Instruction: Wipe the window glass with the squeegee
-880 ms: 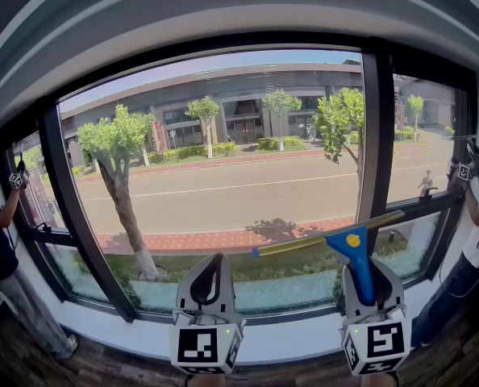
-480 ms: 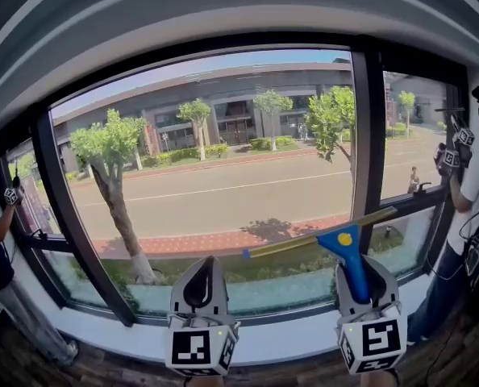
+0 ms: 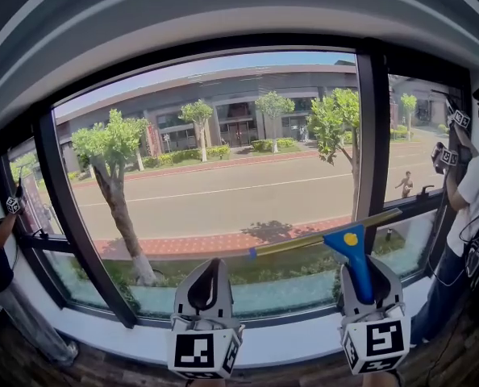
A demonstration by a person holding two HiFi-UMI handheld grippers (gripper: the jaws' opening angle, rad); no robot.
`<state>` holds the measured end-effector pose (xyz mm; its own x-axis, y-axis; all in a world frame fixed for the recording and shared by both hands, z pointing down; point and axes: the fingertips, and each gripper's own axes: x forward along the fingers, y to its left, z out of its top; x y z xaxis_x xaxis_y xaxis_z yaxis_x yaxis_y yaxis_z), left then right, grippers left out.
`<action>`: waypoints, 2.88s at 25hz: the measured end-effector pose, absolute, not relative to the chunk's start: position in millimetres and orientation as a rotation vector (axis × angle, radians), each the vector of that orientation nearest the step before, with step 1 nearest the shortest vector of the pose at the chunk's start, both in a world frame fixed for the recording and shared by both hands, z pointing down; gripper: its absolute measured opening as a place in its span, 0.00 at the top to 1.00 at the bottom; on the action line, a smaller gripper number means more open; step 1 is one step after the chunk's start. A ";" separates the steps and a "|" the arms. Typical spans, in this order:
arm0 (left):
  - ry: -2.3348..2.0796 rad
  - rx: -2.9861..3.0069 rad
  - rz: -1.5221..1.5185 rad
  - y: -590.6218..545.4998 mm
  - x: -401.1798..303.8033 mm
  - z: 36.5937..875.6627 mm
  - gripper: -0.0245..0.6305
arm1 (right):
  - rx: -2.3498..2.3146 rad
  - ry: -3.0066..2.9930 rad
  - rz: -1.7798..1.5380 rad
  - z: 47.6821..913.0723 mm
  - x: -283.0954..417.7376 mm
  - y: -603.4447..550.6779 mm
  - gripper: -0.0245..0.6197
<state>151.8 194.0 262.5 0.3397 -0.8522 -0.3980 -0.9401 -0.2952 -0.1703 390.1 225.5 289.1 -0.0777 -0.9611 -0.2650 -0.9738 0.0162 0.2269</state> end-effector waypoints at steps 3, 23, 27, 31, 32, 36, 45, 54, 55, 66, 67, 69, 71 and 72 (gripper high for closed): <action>1.577 -2.238 0.317 192.5 145.1 263.0 0.96 | -2.125 2.202 0.565 286.6 385.5 222.4 0.75; 1.604 -2.241 0.376 116.1 136.2 251.9 0.96 | -2.191 2.158 0.582 281.9 387.2 141.5 0.75; 1.621 -2.231 0.369 80.4 153.7 251.6 0.96 | -2.181 2.158 0.599 276.7 404.8 101.5 0.75; 1.635 -2.207 0.377 48.6 171.1 241.9 0.96 | -2.153 2.162 0.610 265.4 423.3 64.8 0.75; 1.638 -2.200 0.383 41.5 175.0 239.1 0.96 | -2.145 2.167 0.611 262.7 427.3 56.2 0.74; 1.656 -2.188 0.398 10.8 191.0 234.7 0.96 | -2.125 2.190 0.609 256.9 442.5 22.3 0.74; 1.624 -2.206 0.382 -48.6 207.6 232.7 0.96 | -2.143 2.203 0.556 262.3 465.1 -32.6 0.75; 1.555 -2.243 0.404 -127.0 208.8 215.8 0.96 | -2.212 2.123 0.577 252.7 460.8 -102.8 0.75; 1.548 -2.248 0.406 -135.8 208.9 214.6 0.96 | -2.217 2.112 0.583 249.7 457.7 -109.5 0.75; 1.455 -2.275 0.429 -216.0 219.9 178.4 0.96 | -2.264 2.054 0.654 209.3 457.0 -170.0 0.75; 1.447 -2.265 0.428 -220.6 224.1 173.9 0.96 | -2.265 2.056 0.653 204.9 460.8 -174.9 0.74; 1.446 -2.239 0.424 -232.3 232.4 173.4 0.96 | -2.263 2.062 0.658 203.6 470.3 -186.7 0.75; 1.456 -2.227 0.424 -242.7 237.5 179.6 0.96 | -2.253 2.069 0.665 209.3 476.0 -197.2 0.75; 1.462 -2.226 0.428 -245.6 237.7 183.5 0.96 | -2.249 2.073 0.668 213.2 476.6 -200.2 0.75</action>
<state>237.7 -245.6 183.5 0.3927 -0.7832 -0.4821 -0.9195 -0.3438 -0.1905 476.6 -200.2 213.2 0.0322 -0.9491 -0.3135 -0.9535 -0.1232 0.2751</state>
